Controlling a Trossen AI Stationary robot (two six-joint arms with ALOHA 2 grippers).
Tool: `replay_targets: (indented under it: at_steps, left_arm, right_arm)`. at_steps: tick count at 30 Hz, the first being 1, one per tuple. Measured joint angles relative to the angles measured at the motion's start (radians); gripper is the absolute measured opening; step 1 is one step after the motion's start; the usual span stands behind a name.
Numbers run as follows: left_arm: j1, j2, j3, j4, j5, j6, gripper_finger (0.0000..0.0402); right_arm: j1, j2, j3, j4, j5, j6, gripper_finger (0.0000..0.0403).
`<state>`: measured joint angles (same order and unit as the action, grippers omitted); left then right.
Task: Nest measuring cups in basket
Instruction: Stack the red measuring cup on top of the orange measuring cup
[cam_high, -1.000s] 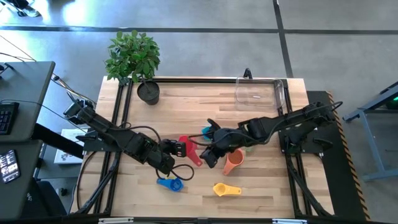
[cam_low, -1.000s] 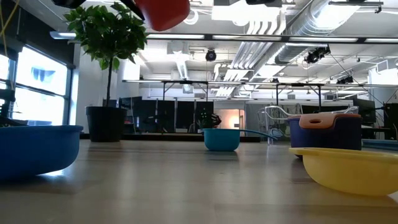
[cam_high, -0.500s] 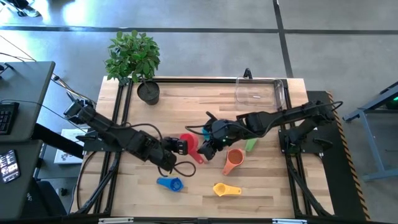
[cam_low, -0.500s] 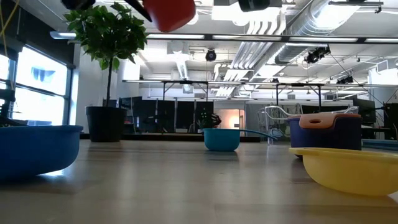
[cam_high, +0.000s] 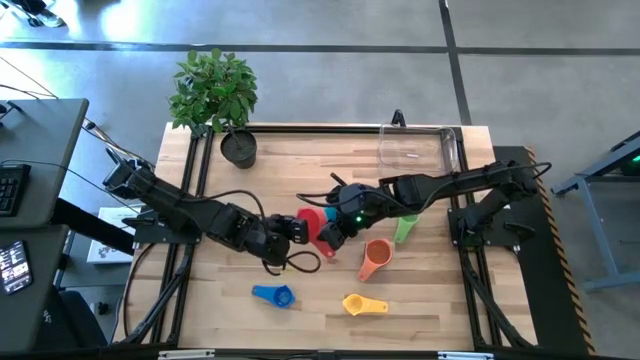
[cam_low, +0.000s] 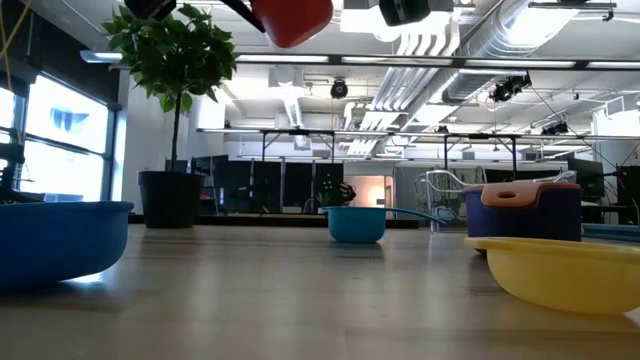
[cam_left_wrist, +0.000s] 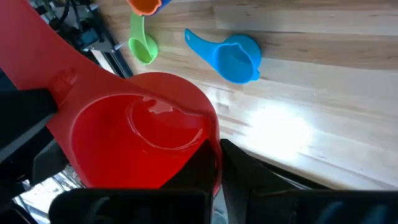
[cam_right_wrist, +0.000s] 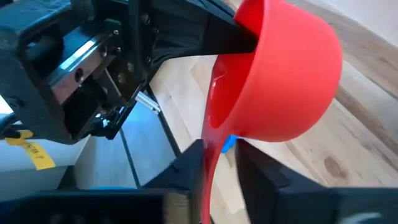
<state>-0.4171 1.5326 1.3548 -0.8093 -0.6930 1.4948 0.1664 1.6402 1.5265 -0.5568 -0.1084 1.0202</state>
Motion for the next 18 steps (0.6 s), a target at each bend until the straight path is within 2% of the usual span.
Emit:
replay_targets:
  at_steps: [3, 5, 14, 18]
  left_arm:
    - [0.000, 0.000, 0.000, -0.001, 0.000, 0.001, 0.0007]
    - [0.000, 0.000, 0.000, -0.002, -0.004, 0.002, 0.0007]
    - [0.000, 0.000, 0.000, -0.002, -0.008, -0.001, 0.0008]
    - [0.000, 0.000, 0.000, -0.002, -0.010, 0.000, 0.0008]
  right_arm:
    - [-0.005, 0.000, 0.002, 0.003, -0.013, 0.001, 0.0024]
    - [-0.007, 0.000, 0.002, 0.001, -0.015, 0.003, 0.0008]
    - [-0.007, 0.000, 0.002, -0.001, -0.002, 0.046, 0.0004]
    - [0.009, 0.000, 0.002, -0.005, 0.041, 0.088, 0.0003]
